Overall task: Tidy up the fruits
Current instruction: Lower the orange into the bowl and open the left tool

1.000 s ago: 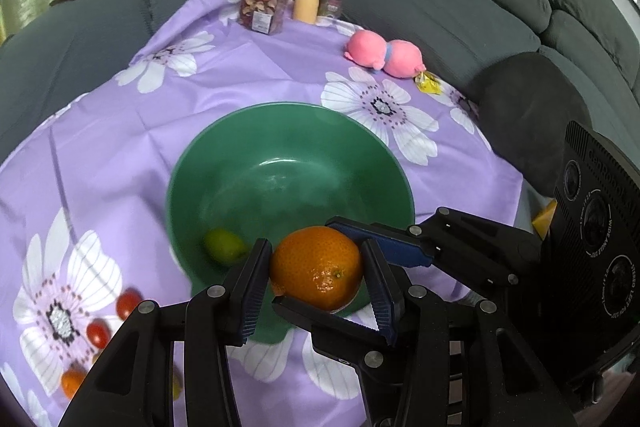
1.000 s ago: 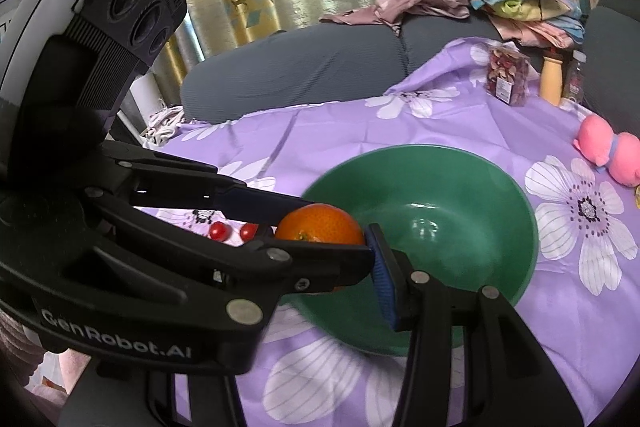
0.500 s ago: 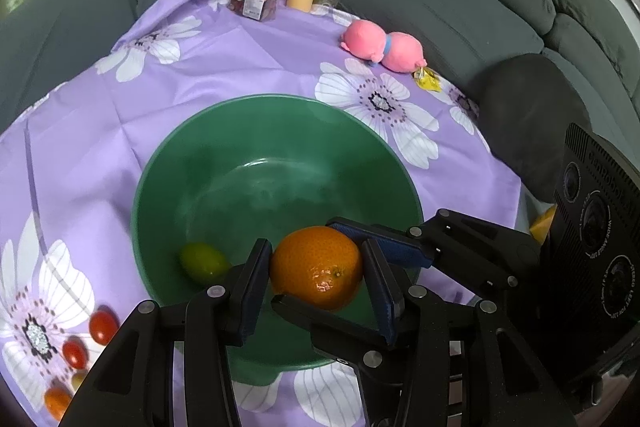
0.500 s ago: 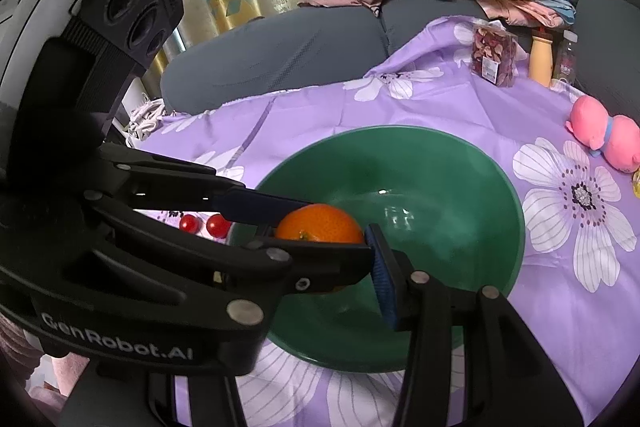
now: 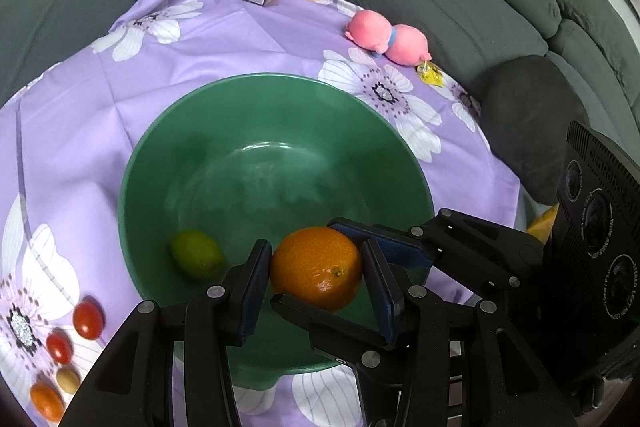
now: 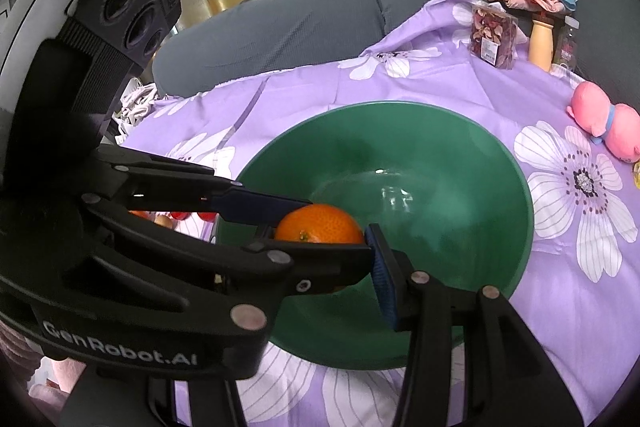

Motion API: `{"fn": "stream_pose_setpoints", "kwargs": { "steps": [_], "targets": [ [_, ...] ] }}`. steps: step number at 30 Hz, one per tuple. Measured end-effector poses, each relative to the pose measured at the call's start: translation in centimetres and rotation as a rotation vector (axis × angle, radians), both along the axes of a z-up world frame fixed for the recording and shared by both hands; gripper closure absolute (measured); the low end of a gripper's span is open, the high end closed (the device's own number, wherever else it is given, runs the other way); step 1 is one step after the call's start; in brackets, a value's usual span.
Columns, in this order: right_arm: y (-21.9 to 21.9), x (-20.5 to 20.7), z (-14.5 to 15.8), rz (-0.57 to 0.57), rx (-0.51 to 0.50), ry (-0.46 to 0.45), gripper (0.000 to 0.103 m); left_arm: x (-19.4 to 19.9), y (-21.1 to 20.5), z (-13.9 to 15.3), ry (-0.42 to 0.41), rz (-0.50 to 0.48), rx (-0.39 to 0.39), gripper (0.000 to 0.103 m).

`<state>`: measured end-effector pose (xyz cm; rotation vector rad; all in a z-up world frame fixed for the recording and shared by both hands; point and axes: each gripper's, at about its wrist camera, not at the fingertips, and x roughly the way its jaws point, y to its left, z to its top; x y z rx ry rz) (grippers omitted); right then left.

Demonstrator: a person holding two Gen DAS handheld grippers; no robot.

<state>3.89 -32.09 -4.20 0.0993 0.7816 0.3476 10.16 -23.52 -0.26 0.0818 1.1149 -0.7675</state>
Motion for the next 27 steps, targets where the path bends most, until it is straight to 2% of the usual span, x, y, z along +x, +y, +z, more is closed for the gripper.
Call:
{"fn": "stream_pose_setpoints", "kwargs": {
  "steps": [10, 16, 19, 20, 27],
  "targets": [
    [0.5, -1.1, 1.2, -0.024, -0.054, -0.031, 0.053, -0.8, 1.7, 1.5, -0.062, 0.050, 0.015, 0.056],
    [0.8, -2.7, 2.3, -0.046, -0.080, -0.061, 0.046, -2.0, 4.6, 3.3, -0.133, 0.117, 0.030, 0.056],
    [1.4, -3.7, 3.1, -0.049, -0.101, -0.087, 0.041, -2.9, 6.2, 3.9, -0.174, 0.147, 0.048, 0.041],
    [1.6, -4.0, 3.4, -0.045, -0.105, -0.097, 0.040, -3.2, 7.0, 4.1, -0.185, 0.161, 0.051, 0.039],
    [3.8, -5.7, 4.7, -0.010, -0.127, -0.134, 0.032, -5.0, 11.5, 4.6, -0.209, 0.259, 0.075, 0.038]
  ]
}}
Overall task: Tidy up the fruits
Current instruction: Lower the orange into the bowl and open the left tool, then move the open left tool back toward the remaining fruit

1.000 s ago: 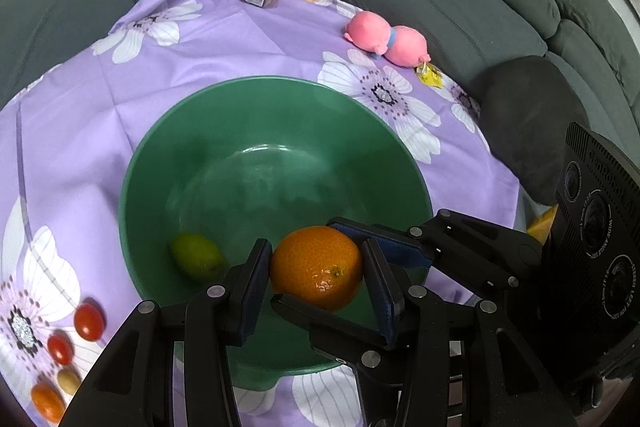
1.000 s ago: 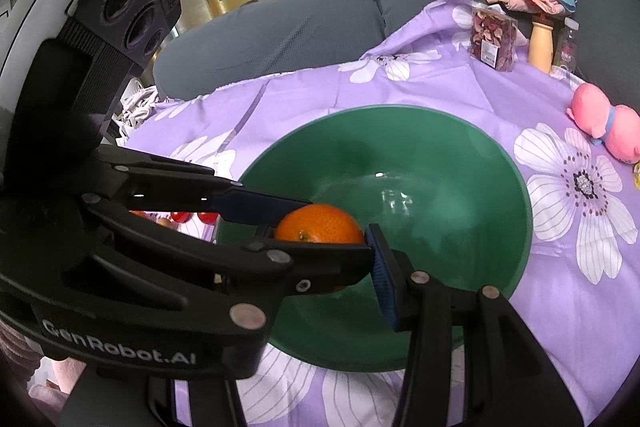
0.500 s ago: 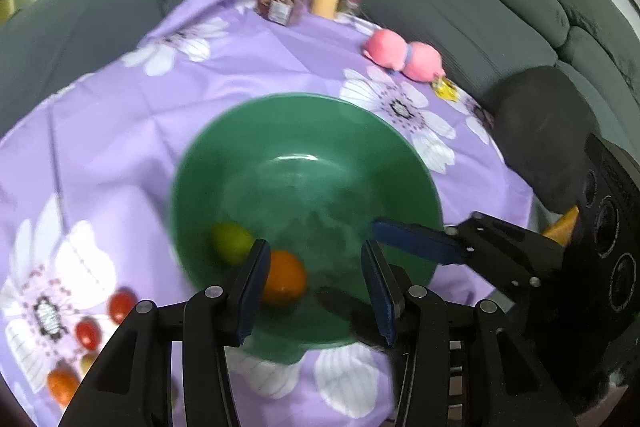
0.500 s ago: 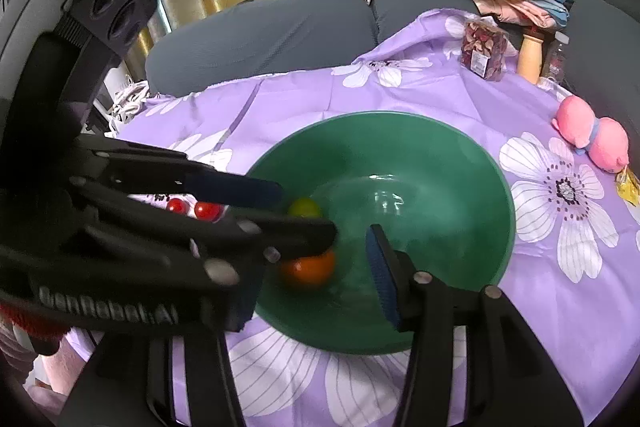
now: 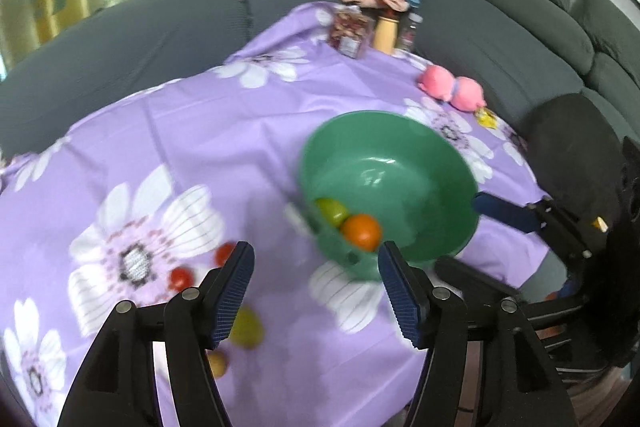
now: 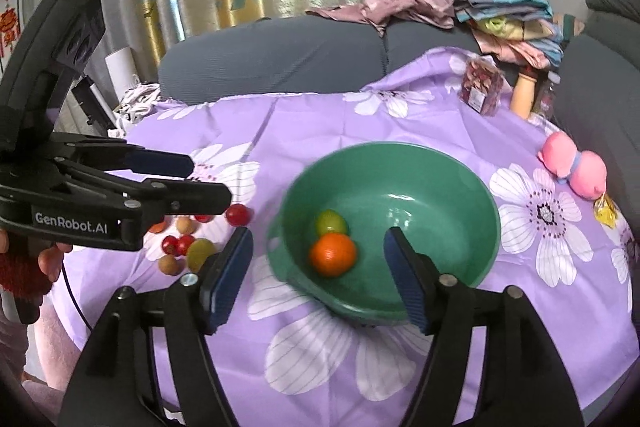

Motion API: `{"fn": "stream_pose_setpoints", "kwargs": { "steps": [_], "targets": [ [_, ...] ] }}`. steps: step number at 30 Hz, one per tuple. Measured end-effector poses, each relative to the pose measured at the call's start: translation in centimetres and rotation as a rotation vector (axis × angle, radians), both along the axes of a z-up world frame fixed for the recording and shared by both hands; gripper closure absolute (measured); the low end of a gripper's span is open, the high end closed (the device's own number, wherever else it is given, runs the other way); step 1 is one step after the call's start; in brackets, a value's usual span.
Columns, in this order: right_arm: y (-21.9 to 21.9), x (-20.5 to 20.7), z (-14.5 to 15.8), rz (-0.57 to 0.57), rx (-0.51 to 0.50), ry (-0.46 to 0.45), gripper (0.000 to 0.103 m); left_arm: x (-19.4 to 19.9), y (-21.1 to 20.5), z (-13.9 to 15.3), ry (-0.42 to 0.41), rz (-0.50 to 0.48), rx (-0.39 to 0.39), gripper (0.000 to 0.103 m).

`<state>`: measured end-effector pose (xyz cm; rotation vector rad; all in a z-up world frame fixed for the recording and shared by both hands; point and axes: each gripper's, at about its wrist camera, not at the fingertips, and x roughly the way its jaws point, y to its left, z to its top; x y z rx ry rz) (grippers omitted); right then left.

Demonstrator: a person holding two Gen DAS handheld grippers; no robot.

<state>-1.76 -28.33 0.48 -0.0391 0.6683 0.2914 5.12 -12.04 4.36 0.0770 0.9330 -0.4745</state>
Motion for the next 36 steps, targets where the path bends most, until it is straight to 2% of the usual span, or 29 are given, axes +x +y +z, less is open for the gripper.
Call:
{"fn": "stream_pose_setpoints", "kwargs": {
  "steps": [3, 10, 16, 26, 36],
  "targets": [
    [1.1, -0.3, 0.3, 0.019, -0.008, -0.001, 0.031, -0.7, 1.8, -0.1, -0.008, 0.077, 0.035, 0.031],
    [4.2, -0.8, 0.4, 0.067, -0.017, 0.011, 0.029, -2.8, 6.6, -0.4, -0.012, 0.162, 0.035, 0.030],
    [6.8, -1.0, 0.5, 0.124, -0.036, 0.018, 0.029, -3.8, 9.6, -1.5, 0.016, 0.221, 0.017, 0.030],
    [10.1, -1.1, 0.2, 0.179, -0.069, 0.036, 0.029, -4.7, 12.7, -2.8, 0.051, 0.261, -0.016, 0.030],
    [12.0, -0.7, -0.5, 0.210, -0.093, 0.067, 0.029, -4.6, 14.1, -3.8, 0.078, 0.274, -0.035, 0.030]
  ]
}}
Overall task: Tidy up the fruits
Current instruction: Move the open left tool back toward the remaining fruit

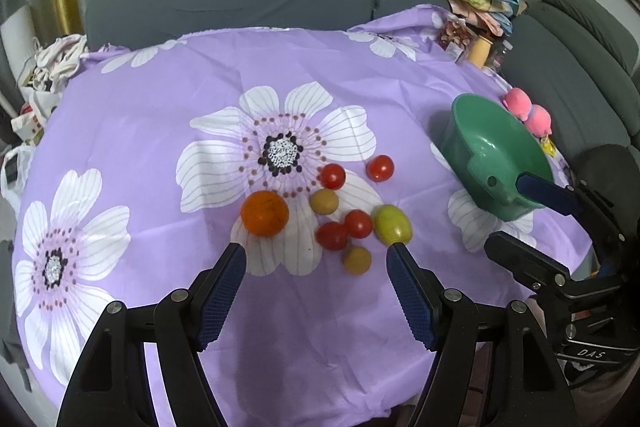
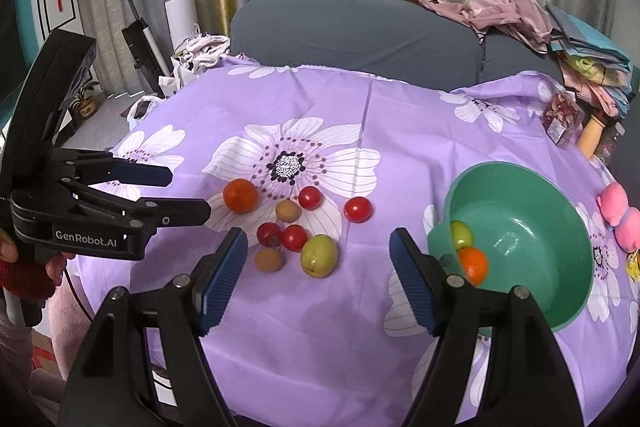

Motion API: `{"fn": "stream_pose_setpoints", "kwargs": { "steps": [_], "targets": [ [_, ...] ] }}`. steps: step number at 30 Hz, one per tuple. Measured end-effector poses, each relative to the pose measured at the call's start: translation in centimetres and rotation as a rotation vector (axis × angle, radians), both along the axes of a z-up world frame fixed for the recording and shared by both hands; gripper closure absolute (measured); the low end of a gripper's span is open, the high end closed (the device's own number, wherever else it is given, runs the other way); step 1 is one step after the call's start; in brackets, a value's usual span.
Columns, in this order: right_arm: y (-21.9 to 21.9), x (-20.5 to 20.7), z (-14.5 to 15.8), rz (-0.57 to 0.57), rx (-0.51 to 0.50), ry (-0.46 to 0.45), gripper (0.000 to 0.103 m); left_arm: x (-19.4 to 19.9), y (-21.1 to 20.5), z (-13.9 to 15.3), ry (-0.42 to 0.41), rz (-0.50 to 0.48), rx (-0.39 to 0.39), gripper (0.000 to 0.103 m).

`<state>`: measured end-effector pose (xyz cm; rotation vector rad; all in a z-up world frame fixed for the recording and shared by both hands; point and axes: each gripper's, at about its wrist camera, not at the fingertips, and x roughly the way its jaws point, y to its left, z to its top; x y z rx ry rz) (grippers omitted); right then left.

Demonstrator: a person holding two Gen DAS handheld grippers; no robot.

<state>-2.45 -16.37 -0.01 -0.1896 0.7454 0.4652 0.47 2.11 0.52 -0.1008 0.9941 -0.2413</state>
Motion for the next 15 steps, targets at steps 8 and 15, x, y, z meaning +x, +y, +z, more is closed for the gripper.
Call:
{"fn": "stream_pose_setpoints", "kwargs": {
  "steps": [8, 15],
  "targets": [
    [0.7, 0.6, -2.2, 0.019, -0.005, 0.072, 0.029, -0.1, 1.5, -1.3, 0.025, 0.010, -0.044, 0.030],
    [1.3, 0.7, -5.5, 0.069, 0.035, 0.184, 0.029, -0.2, 1.8, -3.1, 0.061, -0.025, -0.130, 0.030]
  ]
}}
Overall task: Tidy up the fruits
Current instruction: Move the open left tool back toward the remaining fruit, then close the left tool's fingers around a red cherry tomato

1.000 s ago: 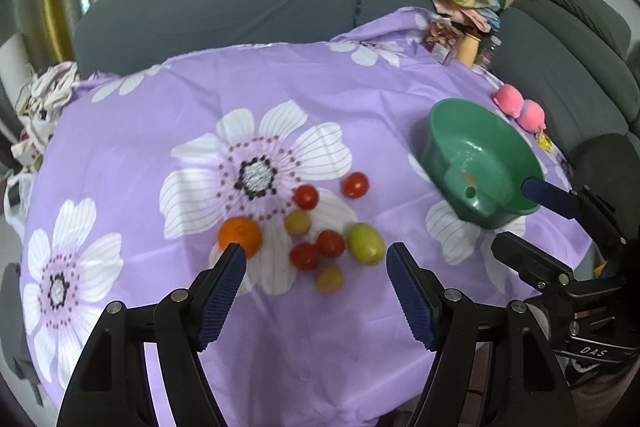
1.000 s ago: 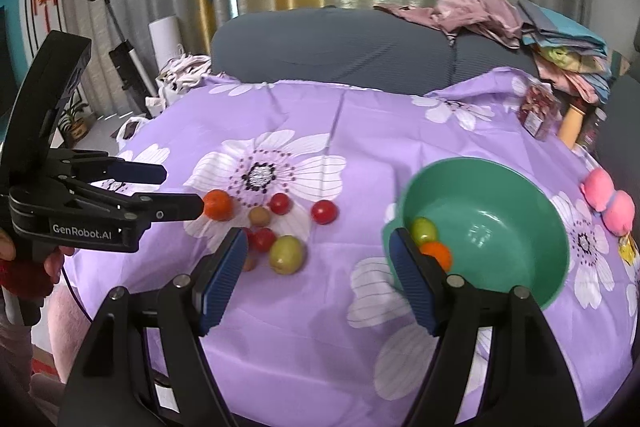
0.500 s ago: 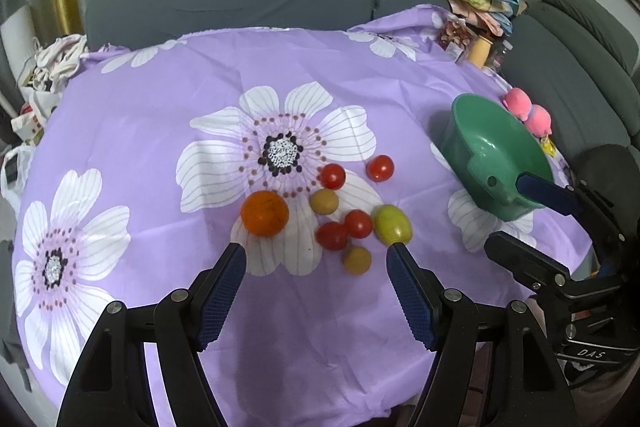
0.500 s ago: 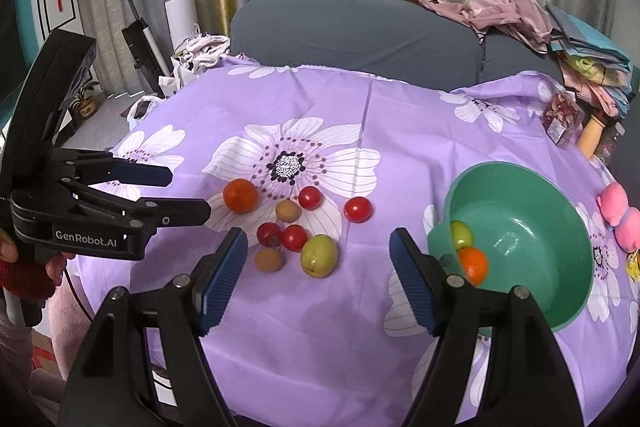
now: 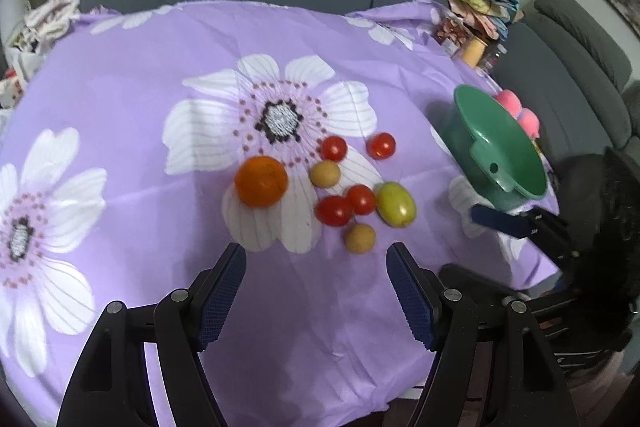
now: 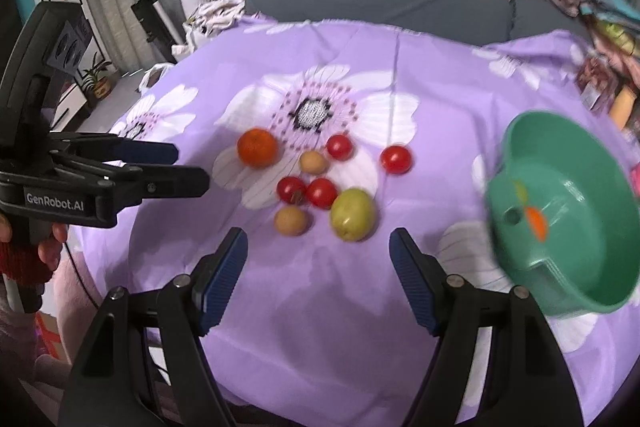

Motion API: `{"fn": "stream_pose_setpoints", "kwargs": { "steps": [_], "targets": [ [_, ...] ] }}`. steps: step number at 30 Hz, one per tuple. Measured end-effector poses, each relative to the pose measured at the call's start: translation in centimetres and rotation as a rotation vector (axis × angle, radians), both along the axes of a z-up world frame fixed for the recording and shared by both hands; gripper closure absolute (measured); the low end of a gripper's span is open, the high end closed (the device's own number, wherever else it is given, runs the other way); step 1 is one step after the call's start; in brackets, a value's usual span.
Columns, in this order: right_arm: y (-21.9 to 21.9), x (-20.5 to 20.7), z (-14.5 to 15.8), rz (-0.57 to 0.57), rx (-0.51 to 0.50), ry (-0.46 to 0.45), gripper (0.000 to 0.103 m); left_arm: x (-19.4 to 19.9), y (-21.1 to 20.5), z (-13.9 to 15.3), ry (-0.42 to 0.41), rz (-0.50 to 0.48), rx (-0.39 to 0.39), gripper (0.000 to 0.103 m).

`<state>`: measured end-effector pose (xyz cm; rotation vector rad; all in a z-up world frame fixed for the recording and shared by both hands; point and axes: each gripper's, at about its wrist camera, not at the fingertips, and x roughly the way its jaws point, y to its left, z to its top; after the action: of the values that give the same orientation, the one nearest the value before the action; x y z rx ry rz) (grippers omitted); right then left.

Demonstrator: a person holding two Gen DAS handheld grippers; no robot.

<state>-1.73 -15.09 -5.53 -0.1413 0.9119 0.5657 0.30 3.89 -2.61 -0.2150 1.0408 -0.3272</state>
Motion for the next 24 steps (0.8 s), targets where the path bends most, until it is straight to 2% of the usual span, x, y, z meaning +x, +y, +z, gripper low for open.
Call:
{"fn": "stream_pose_setpoints", "kwargs": {
  "steps": [5, 7, 12, 18, 21, 24],
  "targets": [
    [0.8, 0.0, -1.7, 0.050, 0.037, 0.061, 0.033, 0.3, -0.4, -1.3, 0.022, -0.039, -0.062, 0.031],
    [1.1, 0.3, -2.3, 0.060, 0.054, 0.080, 0.037, 0.5, -0.4, -1.6, 0.024, -0.044, -0.078, 0.030],
    [1.3, 1.0, -3.0, 0.069, 0.092, 0.117, 0.042, 1.2, -0.3, -2.3, 0.033, -0.051, -0.089, 0.031],
    [1.2, 2.1, -3.6, 0.059, 0.119, 0.149, 0.051, 2.3, 0.2, -3.0, 0.051, -0.036, -0.118, 0.037],
    [1.1, 2.7, -3.8, 0.053, 0.137, 0.163, 0.054, 3.0, 0.0, -3.2, 0.053, -0.040, -0.111, 0.038],
    [0.9, 3.3, -4.0, 0.041, 0.142, 0.170, 0.056, 3.8, -0.5, -3.6, 0.061, -0.054, -0.105, 0.043]
  ]
}}
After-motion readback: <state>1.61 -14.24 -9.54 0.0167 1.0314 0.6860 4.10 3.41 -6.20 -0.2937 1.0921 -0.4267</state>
